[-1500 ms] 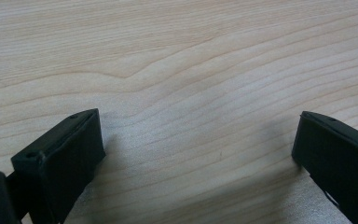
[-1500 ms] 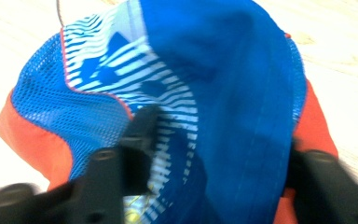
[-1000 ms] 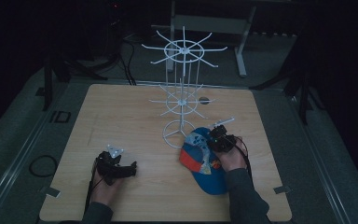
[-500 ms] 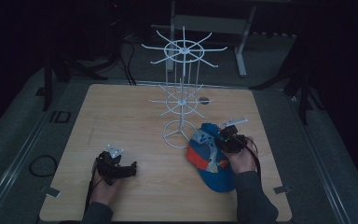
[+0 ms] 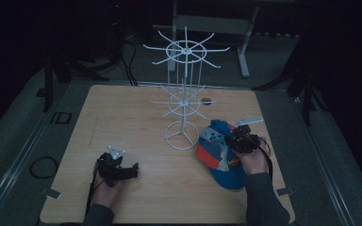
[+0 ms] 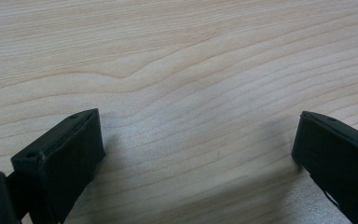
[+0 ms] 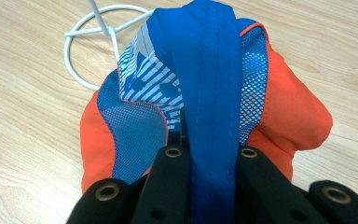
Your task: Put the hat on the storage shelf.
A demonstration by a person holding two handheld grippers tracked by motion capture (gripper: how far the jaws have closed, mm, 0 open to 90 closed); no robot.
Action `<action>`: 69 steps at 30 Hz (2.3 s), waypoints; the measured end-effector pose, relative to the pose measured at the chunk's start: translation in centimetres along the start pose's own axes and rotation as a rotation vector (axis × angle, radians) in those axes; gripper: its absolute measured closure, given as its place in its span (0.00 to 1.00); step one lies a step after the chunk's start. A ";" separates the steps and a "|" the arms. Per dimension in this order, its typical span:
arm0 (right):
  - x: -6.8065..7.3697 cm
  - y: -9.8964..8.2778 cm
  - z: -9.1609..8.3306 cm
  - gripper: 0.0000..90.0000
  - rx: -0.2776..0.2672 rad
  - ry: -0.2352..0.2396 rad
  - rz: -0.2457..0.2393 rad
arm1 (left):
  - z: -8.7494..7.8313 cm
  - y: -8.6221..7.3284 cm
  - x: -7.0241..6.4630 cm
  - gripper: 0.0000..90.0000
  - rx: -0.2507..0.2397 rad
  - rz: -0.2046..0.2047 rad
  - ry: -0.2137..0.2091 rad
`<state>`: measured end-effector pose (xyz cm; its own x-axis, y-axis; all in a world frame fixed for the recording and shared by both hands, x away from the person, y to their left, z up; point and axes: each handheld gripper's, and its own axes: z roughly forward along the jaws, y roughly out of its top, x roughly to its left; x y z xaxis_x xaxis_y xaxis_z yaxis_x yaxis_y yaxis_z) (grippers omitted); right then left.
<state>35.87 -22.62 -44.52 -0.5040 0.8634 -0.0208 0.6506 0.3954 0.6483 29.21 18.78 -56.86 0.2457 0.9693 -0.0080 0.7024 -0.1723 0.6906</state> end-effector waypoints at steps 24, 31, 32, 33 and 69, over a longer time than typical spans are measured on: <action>-1.7 0.7 -3.3 0.98 -0.084 -0.033 0.040 | 0.0 0.0 0.0 0.03 0.002 0.000 -0.001; -2.0 1.0 -4.4 0.98 -0.107 -0.039 0.042 | 0.0 0.0 0.0 0.03 0.003 -0.001 -0.001; -2.1 1.1 -4.8 0.98 -0.117 -0.043 0.045 | 0.0 0.0 0.0 0.03 0.003 -0.002 -0.002; -2.1 1.1 -4.8 0.98 -0.117 -0.043 0.045 | 0.0 0.0 0.0 0.03 0.003 -0.002 -0.002; -3.0 2.9 -8.9 0.98 -0.210 -0.028 0.029 | 0.0 0.0 0.0 0.03 0.003 -0.003 -0.003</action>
<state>34.22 -26.88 -35.83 -0.4689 0.8830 -0.0188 0.5308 0.2987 0.7931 29.20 18.76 -56.85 0.2457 0.9693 -0.0117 0.7053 -0.1705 0.6881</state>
